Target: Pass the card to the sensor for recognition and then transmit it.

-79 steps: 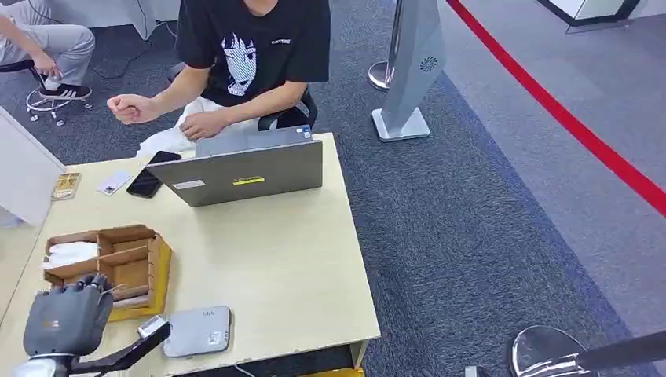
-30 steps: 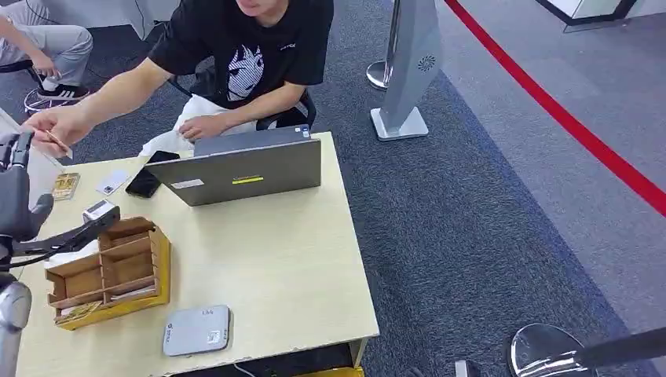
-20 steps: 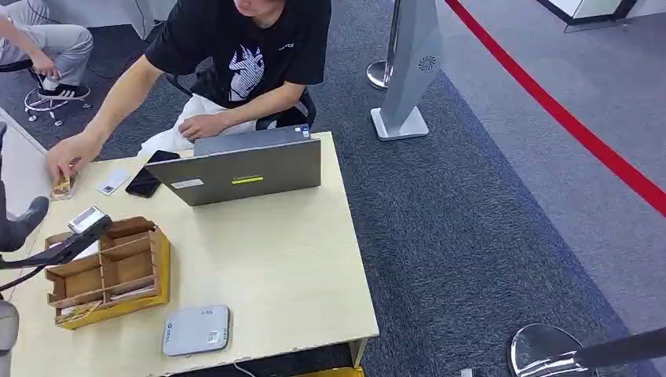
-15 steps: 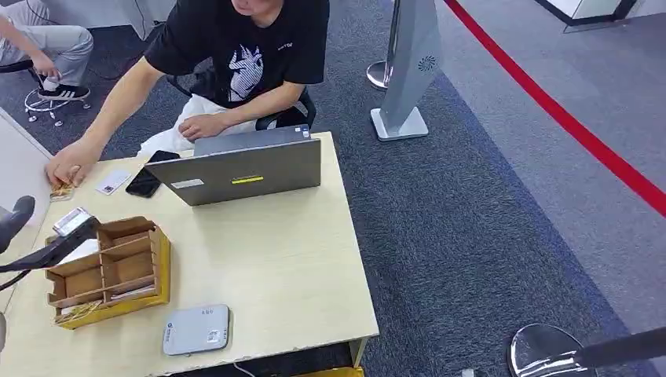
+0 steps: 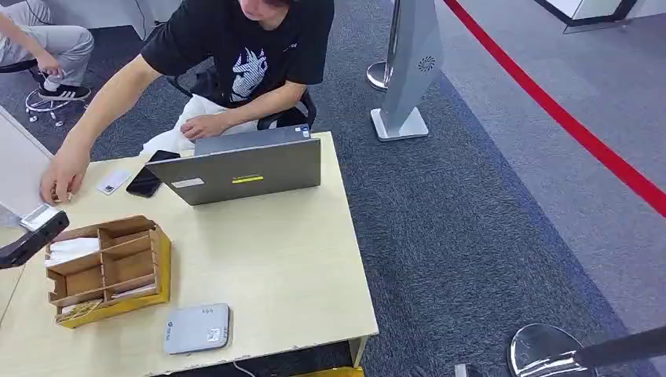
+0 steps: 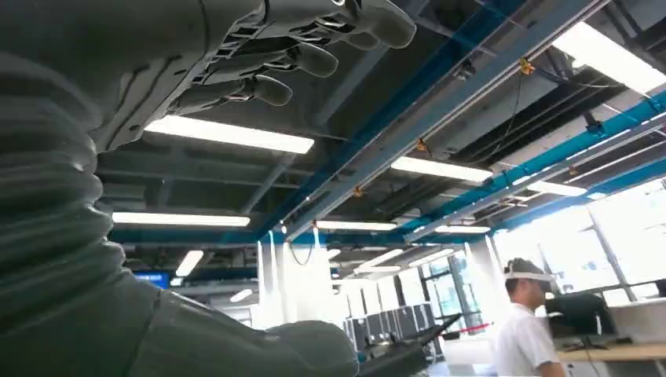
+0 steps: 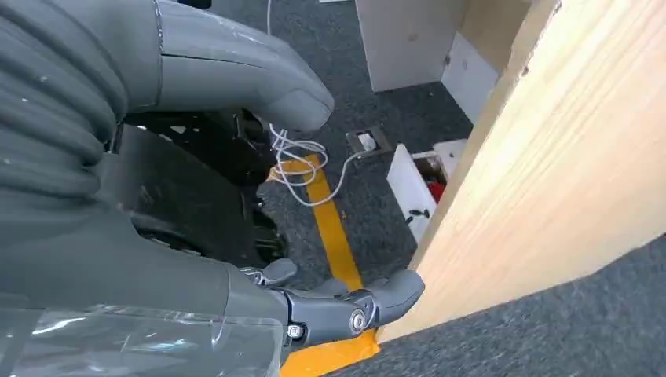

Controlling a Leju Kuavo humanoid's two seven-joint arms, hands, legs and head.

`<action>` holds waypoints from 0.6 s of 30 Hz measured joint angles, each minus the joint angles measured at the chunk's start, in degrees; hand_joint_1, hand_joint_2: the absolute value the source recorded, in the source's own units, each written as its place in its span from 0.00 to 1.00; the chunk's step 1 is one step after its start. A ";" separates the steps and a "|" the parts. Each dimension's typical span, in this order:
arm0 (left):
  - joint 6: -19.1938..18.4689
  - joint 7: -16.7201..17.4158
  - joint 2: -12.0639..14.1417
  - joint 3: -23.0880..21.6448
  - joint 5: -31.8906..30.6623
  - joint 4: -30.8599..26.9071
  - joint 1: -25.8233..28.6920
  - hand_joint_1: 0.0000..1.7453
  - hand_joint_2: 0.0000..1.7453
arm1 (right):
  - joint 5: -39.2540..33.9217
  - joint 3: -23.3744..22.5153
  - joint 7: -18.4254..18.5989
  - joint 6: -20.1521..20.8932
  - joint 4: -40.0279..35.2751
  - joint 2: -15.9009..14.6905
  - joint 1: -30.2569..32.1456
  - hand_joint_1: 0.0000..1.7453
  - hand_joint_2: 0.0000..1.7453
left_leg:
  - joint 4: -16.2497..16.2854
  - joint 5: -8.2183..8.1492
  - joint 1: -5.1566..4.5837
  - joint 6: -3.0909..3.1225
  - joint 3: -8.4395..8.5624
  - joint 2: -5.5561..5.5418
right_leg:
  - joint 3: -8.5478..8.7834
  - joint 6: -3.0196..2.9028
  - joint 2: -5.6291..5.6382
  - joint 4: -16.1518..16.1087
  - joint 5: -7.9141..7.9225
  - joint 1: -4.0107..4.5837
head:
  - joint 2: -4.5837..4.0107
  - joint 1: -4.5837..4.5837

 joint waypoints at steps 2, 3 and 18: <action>0.00 0.04 0.31 -0.68 -0.66 1.20 -1.23 0.00 1.00 | -0.04 -0.26 -0.20 0.33 0.44 0.00 -0.42 0.00 1.00 | 0.00 0.01 0.00 0.01 -0.04 0.01 | 0.04 -0.04 0.01 0.00 0.05 0.00 | 0.00 0.02; 0.00 0.04 0.44 -0.86 -0.86 1.55 -1.51 0.00 1.00 | -0.11 -0.33 -0.20 0.33 0.59 0.00 -0.53 0.00 1.00 | 0.00 0.02 0.00 0.00 -0.04 0.03 | 0.04 -0.04 0.03 0.00 0.06 0.00 | 0.00 0.00; 7.49 1.33 -12.95 4.71 47.55 -9.38 0.99 0.00 1.00 | -13.85 1.32 0.89 -6.65 -0.24 0.00 0.82 0.00 1.00 | 0.00 -0.11 -0.04 0.10 -0.31 0.45 | -0.03 -0.01 0.53 0.00 0.14 -0.03 | 0.00 0.22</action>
